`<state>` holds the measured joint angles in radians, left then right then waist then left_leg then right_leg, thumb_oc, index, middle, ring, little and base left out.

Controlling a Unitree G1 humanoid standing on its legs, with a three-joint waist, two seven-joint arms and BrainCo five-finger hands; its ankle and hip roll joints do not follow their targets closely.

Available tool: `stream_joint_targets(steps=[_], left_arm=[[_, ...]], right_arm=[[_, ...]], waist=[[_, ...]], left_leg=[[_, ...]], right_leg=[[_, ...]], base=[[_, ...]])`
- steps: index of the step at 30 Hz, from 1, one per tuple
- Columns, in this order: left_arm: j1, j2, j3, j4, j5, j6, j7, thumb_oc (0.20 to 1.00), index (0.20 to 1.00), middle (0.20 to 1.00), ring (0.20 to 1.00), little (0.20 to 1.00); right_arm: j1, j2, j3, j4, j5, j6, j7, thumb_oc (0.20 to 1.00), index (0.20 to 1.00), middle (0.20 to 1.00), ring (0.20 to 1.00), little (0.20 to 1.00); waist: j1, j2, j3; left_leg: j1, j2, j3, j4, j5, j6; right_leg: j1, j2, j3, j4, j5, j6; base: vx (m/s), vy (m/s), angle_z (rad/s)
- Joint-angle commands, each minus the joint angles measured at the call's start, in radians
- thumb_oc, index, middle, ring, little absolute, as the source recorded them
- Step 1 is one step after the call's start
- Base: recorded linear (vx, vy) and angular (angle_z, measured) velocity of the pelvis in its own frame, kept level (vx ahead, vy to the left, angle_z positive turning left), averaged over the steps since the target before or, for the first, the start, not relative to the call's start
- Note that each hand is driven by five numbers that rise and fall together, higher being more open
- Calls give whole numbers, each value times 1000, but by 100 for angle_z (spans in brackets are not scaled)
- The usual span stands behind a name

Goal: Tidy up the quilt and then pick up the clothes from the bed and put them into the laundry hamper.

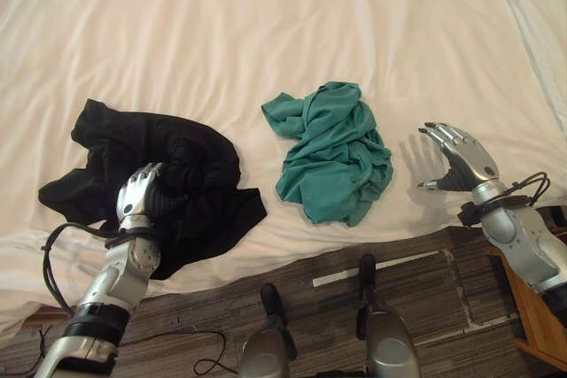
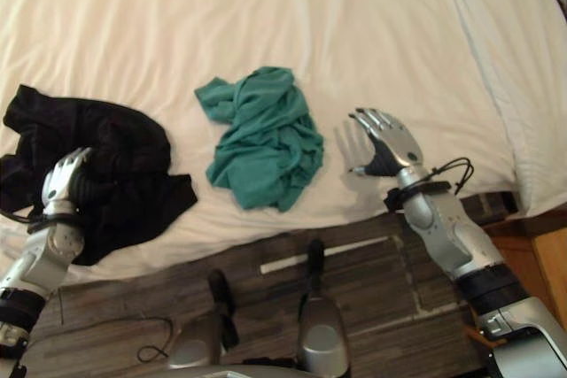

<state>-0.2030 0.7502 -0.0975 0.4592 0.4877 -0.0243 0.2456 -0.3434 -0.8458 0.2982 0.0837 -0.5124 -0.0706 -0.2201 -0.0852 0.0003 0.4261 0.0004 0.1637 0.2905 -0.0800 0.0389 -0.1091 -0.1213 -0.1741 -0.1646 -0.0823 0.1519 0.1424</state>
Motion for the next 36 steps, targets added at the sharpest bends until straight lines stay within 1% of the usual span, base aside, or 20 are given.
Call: stream_joint_targets(steps=[1,6,8,9,12,13,16,17,18,20,21,22,25,28,30,31,32,33,35,36], left_arm=[[72,12,-33,135,17,35,-48,200,200,200,200,200],[163,-61,-27,157,-98,-7,-41,200,200,200,200,200],[220,-117,-9,146,-218,-33,-36,200,200,200,200,200],[224,-118,-5,144,-219,-33,-36,200,200,200,200,200],[264,-141,2,119,-291,-55,-33,200,200,200,200,200],[269,-140,7,116,-292,-55,-34,200,200,200,200,200],[304,-158,15,79,-358,-76,-44,200,200,200,200,200],[300,-160,14,64,-371,-84,-49,200,200,200,200,200],[303,-159,16,48,-383,-87,-54,200,200,200,200,200],[289,-165,13,32,-405,-93,-70,200,200,200,200,200],[281,-175,11,24,-432,-96,-86,200,200,200,200,200],[283,-173,10,24,-433,-96,-87,200,200,200,200,200],[293,-182,18,15,-456,-101,-111,200,200,200,200,200],[309,-195,30,1,-464,-103,-138,200,200,200,200,200],[324,-201,51,-14,-481,-101,-149,200,200,200,200,200],[332,-203,58,-17,-489,-102,-149,200,200,200,200,200],[347,-202,71,-22,-516,-111,-148,200,200,200,200,200],[357,-215,83,-25,-568,-116,-159,200,200,200,200,200],[366,-239,105,-20,-652,-120,-185,200,200,200,200,200],[330,-273,81,-60,-662,-98,-151,200,200,200,200,200]], right_arm=[[-123,13,33,-48,-23,-17,-58,1000,1000,1000,1000,1000],[-262,99,162,0,-7,-23,-32,1000,1000,1000,1000,1000],[-336,163,239,66,4,-16,-12,1000,1000,1000,1000,1000],[-341,166,245,72,4,-17,-14,1000,1000,1000,1000,1000],[-384,243,299,151,27,-7,5,1000,1000,1000,1000,1000],[-388,248,304,157,28,-9,3,1000,1000,1000,1000,1000],[-380,334,353,260,53,0,41,1000,1000,1000,1000,1000],[-366,353,369,286,51,3,58,288,288,288,288,288],[-348,371,382,323,53,6,66,200,200,200,200,200],[-289,410,398,388,68,15,103,200,200,200,200,200],[-219,449,392,441,116,22,133,200,200,200,200,200],[-217,450,392,442,116,22,133,200,200,200,200,200],[-79,472,362,468,173,24,187,200,200,200,200,200],[51,464,322,510,189,24,221,200,200,200,200,200],[170,460,236,491,280,24,240,200,200,200,200,200],[228,467,189,485,342,25,258,200,200,200,200,200],[302,479,118,468,453,22,271,200,200,200,200,200],[345,485,68,455,537,21,279,200,200,200,200,200],[373,511,10,462,693,11,296,200,200,200,200,200],[402,529,-5,427,746,6,303,200,200,200,200,200]], waist=[[35,-59,-17],[70,-48,-18],[92,-38,-19],[88,-39,-19],[112,-29,-22],[108,-31,-22],[133,-31,-35],[139,-32,-39],[140,-36,-45],[145,-46,-62],[142,-60,-83],[142,-61,-84],[127,-75,-117],[109,-77,-148],[96,-71,-154],[86,-67,-152],[62,-60,-149],[55,-52,-155],[59,-45,-166],[45,-44,-171]], left_leg=[[-30,67,-19,55,-9,-56],[-35,65,-32,66,-15,-54],[-35,62,-42,63,-14,-52],[-34,63,-43,63,-14,-53],[-33,58,-54,59,-15,-49],[-32,58,-55,58,-15,-49],[-27,50,-70,50,-16,-45],[-26,49,-73,49,-17,-44],[-22,46,-77,47,-19,-43],[-17,42,-83,46,-24,-41],[-7,37,-85,43,-30,-38],[-6,36,-85,42,-31,-37],[21,24,-85,24,-35,-26],[34,10,-91,-4,-32,-17],[32,6,-105,-7,-29,-14],[26,6,-123,-7,-25,-13],[14,1,-156,-7,-17,-7],[4,-3,-171,-7,-10,-3],[2,-15,-190,-7,-11,0],[2,-17,-202,-7,-12,-3]], right_leg=[[-32,-103,6,133,-102,62],[-29,-104,-1,139,-108,53],[-22,-107,-9,142,-112,50],[-22,-106,-9,142,-113,50],[-11,-110,-20,141,-114,48],[-9,-110,-22,140,-114,48],[13,-116,-42,134,-115,50],[18,-117,-46,131,-116,51],[26,-116,-49,126,-115,51],[44,-116,-57,117,-115,52],[60,-114,-61,104,-112,53],[62,-114,-61,101,-111,53],[78,-109,-60,89,-99,59],[76,-111,-54,95,-84,68],[70,-109,-37,137,-92,75],[68,-93,-3,161,-102,76],[66,-41,83,177,-138,70],[53,-2,152,168,-157,62],[76,22,179,140,-173,33],[88,34,182,121,-180,25]], base=[[0,-37,0],[4,-3,1],[0,0,0],[26,0,4],[7,6,16],[0,15,17],[2,10,18],[-1,16,16],[-5,20,17],[13,19,21],[24,23,15],[8,50,8],[9,84,4],[-22,123,3],[-14,69,0],[6,28,10],[-12,39,31],[19,60,41],[80,5,59],[123,-62,42]])
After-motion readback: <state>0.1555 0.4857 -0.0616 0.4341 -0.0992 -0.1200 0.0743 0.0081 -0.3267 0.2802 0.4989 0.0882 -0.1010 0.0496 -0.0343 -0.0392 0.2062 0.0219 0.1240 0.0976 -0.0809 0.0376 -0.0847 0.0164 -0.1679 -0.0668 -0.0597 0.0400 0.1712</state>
